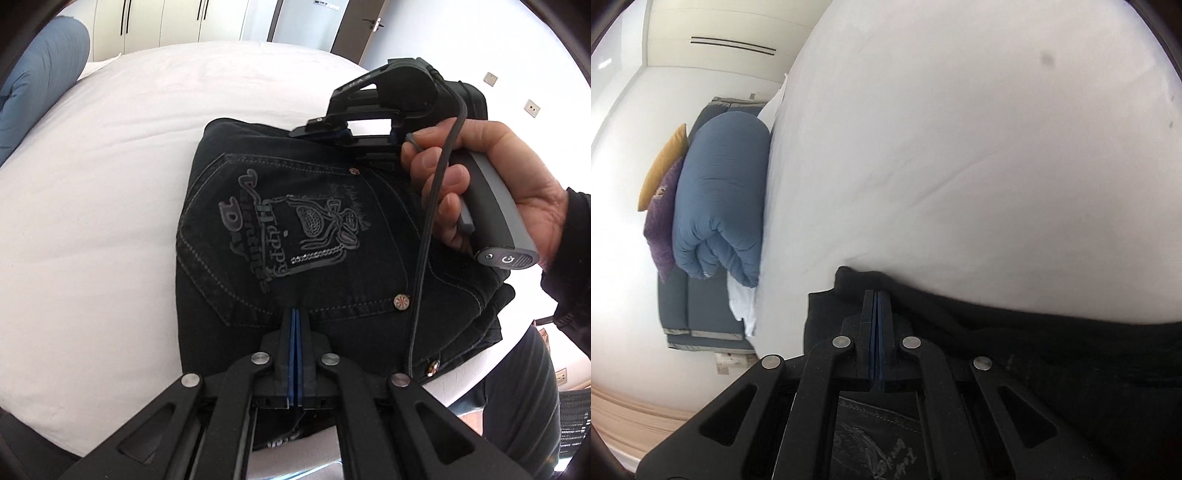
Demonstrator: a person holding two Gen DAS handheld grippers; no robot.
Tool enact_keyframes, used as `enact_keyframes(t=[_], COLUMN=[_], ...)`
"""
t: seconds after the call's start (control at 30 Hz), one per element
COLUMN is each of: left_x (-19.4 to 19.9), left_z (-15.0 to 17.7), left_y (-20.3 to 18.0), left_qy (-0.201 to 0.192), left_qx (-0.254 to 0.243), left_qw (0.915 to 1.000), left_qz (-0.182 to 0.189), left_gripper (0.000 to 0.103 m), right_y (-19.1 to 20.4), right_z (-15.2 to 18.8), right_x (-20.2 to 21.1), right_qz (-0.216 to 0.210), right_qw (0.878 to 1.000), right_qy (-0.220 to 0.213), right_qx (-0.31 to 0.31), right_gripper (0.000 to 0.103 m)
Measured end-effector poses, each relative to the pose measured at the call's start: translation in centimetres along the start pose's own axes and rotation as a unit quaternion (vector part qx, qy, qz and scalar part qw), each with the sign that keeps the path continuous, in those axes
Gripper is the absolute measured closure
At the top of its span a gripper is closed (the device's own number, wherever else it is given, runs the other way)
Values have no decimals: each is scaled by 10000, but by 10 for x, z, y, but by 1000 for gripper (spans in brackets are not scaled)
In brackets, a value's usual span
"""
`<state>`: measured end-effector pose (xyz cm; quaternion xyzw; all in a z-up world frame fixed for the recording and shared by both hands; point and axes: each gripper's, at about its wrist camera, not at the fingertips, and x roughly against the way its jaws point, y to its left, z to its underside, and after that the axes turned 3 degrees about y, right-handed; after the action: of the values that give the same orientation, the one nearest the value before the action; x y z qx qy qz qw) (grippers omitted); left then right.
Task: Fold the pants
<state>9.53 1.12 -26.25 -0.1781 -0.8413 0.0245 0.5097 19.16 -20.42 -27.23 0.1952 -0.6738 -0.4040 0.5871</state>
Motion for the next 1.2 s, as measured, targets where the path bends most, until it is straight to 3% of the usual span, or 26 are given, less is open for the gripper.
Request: enact_keyframes(t=[0.13, 0.23, 0.3, 0.4, 0.47, 0.53, 0.63, 0.7, 0.77, 0.83, 0.87, 0.9, 0.93, 0.97, 1.0, 1.1, 1.2], left_x=[-1, -2, -11, -12, -11, -11, -10, -2, 10, 31, 41, 51, 57, 61, 60, 34, 5], left_z=[-1, 0, -3, -1, 0, 0, 2, -4, -9, -15, -19, -23, -29, -37, -44, -60, -61], left_y=[3, 6, -3, -4, -4, -3, 1, -4, 4, 18, 28, 39, 50, 62, 70, 99, 108], left_qy=[-10, -53, -55, -46, -78, -62, -50, -20, -13, -311, -491, -657, -752, -773, -709, -21, 535], left_qx=[-6, -54, -82, -113, -154, -148, -85, -36, 98, 329, 450, 577, 697, 840, 963, 1146, 1223], left_qw=[10000, 9999, 9999, 9999, 9998, 9998, 9999, 10000, 9999, 9989, 9978, 9962, 9947, 9935, 9928, 9927, 9879], left_qz=[-20, -83, -118, -101, -128, -152, -117, -75, 81, 106, 38, -18, -20, 19, 62, 376, 784], left_gripper=[103, 103, 103, 103, 103, 103, 103, 103, 88, 33, 21, 8, 5, 4, 4, 4, 6], right_y=[4, 20, 19, -29, -60, -70, -95, -106, -108, -110, -106, -101, -91, -85, -80, -71, -66], right_z=[1, 43, 81, 122, 142, 156, 167, 172, 170, 169, 167, 162, 158, 152, 146, 126, 100], right_x=[29, 69, 77, 71, 90, 108, 137, 159, 175, 190, 197, 201, 198, 196, 193, 179, 160], right_qz=[184, -713, -711, -180, -937, -509, -633, -489, 137, -34, -50, -99, -163, -234, -302, -431, -57], right_qw=[9996, 9965, 9951, 9989, 9938, 9949, 9944, 9945, 9952, 9944, 9930, 9920, 9918, 9923, 9923, 9920, 9966], right_qy=[-196, -162, 48, 189, -371, -551, -672, -832, -947, -1059, -1180, -1253, -1262, -1215, -1200, -1176, -760], right_qx=[-4, 401, 689, 393, 474, 671, 517, 410, 202, 13, 34, 99, 126, 98, 10, -130, -314], right_gripper=[99, 95, 95, 103, 103, 103, 103, 101, 99, 97, 94, 81, 68, 24, 3, 3, 4])
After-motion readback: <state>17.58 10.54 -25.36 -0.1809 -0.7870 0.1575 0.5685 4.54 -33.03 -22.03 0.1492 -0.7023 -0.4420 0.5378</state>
